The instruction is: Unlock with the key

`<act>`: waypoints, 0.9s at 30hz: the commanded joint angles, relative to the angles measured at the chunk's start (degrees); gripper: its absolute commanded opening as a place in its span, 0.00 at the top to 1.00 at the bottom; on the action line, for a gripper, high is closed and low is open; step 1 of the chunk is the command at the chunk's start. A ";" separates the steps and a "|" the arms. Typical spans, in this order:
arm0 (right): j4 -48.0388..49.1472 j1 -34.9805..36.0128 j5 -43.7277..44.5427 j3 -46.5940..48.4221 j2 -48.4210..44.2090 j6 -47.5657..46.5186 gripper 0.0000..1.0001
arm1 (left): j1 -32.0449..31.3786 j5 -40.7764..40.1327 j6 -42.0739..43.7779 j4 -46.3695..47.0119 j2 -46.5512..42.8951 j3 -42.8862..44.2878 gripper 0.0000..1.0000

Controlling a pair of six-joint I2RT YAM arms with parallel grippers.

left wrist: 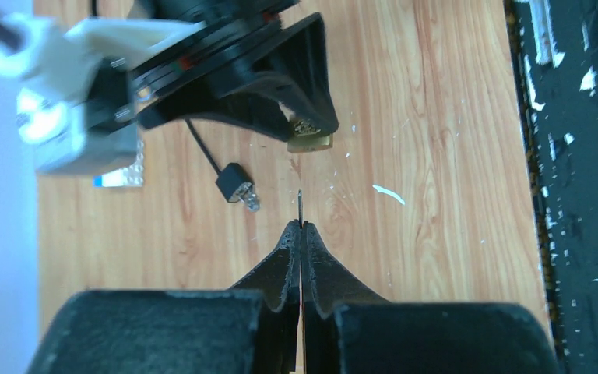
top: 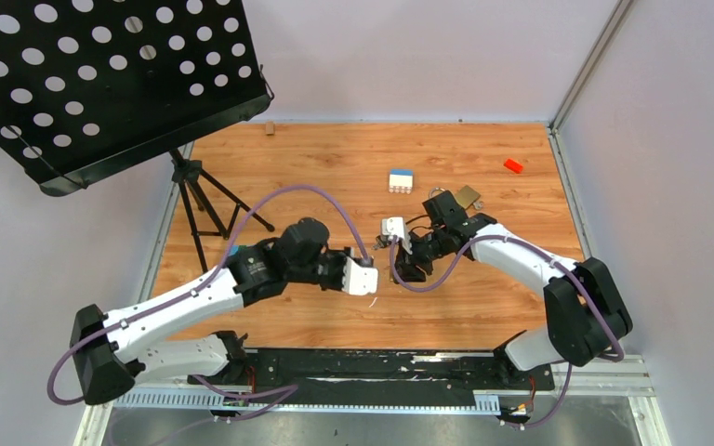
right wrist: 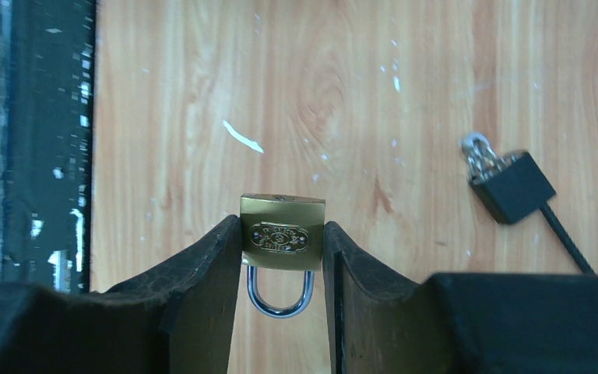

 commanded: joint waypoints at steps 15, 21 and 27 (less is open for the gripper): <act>4.52 0.30 18.12 -6.12 1.68 -4.65 0.94 | 21.66 34.26 -15.57 -3.14 6.55 10.45 1.00; 5.04 0.30 18.97 -6.15 2.05 -3.00 0.89 | 22.11 33.21 -16.43 -2.09 7.93 11.93 1.00; 3.22 0.33 19.56 -4.38 3.32 -0.44 0.60 | 22.12 32.56 -16.43 -1.18 8.46 12.06 1.00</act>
